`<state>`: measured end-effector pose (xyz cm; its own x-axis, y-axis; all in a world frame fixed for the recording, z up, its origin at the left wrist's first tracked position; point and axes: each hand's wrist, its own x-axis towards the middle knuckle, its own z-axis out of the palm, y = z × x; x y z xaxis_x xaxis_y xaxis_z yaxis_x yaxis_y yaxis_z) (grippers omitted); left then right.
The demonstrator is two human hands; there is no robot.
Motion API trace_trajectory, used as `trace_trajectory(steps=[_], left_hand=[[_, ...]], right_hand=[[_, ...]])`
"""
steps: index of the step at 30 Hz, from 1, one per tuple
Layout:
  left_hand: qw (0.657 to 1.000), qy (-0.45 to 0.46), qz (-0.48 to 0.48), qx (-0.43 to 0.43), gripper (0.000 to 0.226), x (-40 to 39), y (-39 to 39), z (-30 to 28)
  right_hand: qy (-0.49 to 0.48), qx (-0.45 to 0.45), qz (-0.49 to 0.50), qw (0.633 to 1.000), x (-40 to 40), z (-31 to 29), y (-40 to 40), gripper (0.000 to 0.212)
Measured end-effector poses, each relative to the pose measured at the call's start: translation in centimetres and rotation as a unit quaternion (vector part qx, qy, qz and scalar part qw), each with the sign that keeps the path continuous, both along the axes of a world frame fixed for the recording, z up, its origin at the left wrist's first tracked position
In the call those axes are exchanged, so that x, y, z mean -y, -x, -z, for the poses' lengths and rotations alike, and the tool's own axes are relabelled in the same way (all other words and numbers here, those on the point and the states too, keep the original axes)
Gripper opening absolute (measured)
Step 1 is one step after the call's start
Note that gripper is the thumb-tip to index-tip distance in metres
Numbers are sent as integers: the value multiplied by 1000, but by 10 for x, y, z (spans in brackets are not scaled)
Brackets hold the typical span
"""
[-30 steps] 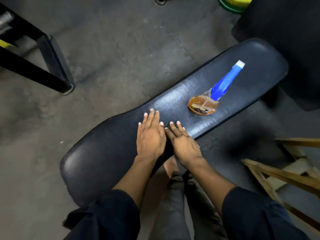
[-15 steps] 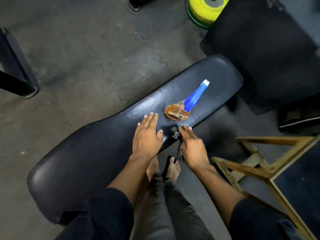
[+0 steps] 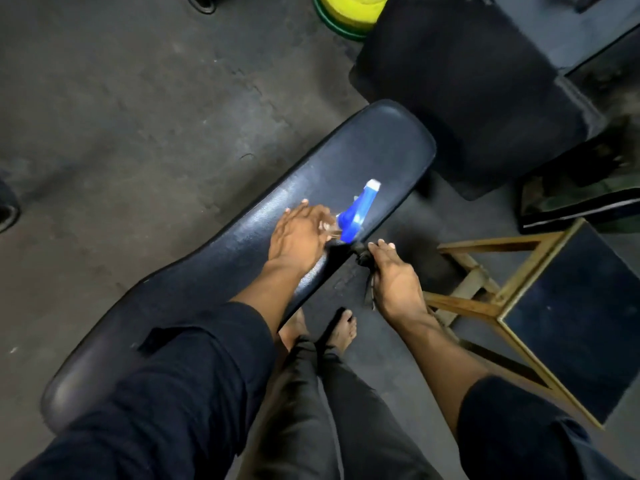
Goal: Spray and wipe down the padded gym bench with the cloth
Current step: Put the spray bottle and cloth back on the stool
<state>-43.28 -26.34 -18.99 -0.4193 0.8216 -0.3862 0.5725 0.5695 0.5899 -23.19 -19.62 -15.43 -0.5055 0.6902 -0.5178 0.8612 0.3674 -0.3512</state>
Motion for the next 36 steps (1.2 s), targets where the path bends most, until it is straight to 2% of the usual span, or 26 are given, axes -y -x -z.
trace_trajectory(steps=[2,8,13,17,22,25,32,36], left_hand=[[1000,1,-2,6,16,0,-1,-9],[1000,18,13,15,41,0,-28,-48],[998,-14,27,47,35,-18,-69,-80],[996,-32,49,72,38,-41,-105,-107],[985,-82,123,92,24,-75,-158,-124],[974,-90,180,105,25,-98,-197,-134],[959,-110,241,98,24,-143,-283,-137],[958,-99,253,93,25,-166,-322,-133]], right_hand=[[-7,4,12,1000,0,-9,-5,65],[-17,0,85,996,0,-27,-35,66],[-23,-4,152,988,1,-52,-77,71],[-40,-14,224,974,0,-78,-114,80],[-63,-29,333,940,-7,-100,-165,71],[-79,-46,380,920,-17,-103,-203,66],[-117,-51,422,898,-44,-89,-275,48],[-130,-59,438,888,-64,-77,-312,52]])
